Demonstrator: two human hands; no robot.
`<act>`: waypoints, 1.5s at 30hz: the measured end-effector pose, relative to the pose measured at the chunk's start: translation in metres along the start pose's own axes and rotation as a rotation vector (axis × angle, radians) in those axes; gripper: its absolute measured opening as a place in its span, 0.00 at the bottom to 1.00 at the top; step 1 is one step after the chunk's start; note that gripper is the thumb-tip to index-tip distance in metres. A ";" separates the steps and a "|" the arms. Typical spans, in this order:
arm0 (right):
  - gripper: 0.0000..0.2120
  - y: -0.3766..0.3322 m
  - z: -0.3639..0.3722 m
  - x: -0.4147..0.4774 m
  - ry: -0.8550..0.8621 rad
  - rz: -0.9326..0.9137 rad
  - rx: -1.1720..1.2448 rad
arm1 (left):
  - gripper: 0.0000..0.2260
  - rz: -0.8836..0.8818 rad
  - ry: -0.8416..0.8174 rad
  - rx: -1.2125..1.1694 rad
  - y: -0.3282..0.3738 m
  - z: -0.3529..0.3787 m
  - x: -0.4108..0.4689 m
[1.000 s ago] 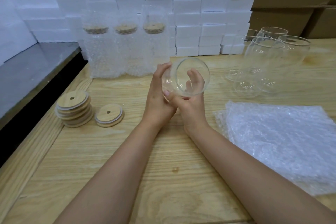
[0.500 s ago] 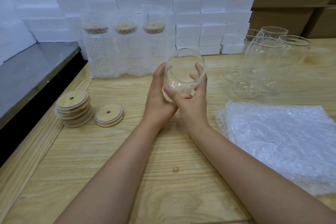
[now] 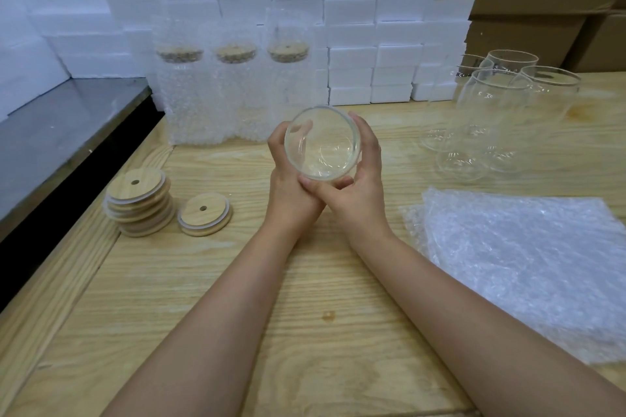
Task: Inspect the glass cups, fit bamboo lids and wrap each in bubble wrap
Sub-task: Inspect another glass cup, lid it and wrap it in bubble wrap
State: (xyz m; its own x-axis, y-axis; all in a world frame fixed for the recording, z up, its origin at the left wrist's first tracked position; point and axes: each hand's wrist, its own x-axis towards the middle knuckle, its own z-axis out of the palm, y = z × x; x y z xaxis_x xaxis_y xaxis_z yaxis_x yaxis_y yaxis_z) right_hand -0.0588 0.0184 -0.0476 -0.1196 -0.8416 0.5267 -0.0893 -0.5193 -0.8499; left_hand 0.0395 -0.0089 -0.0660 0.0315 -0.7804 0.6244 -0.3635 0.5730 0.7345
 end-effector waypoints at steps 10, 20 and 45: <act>0.42 0.005 -0.001 0.001 -0.042 -0.005 0.123 | 0.32 -0.025 0.101 0.120 0.008 0.001 -0.001; 0.42 -0.001 -0.002 0.002 -0.056 -0.006 0.020 | 0.39 -0.087 0.031 0.119 -0.005 0.000 0.001; 0.41 0.012 -0.005 0.004 -0.094 0.052 0.189 | 0.34 -0.073 0.076 0.143 0.016 -0.004 -0.005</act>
State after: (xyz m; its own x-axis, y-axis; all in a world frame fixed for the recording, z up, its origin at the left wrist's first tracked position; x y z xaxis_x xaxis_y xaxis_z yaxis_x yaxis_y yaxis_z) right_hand -0.0653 0.0093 -0.0559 -0.0259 -0.8736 0.4860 0.1024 -0.4859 -0.8680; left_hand 0.0369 0.0047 -0.0566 0.1307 -0.7947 0.5927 -0.4859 0.4698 0.7370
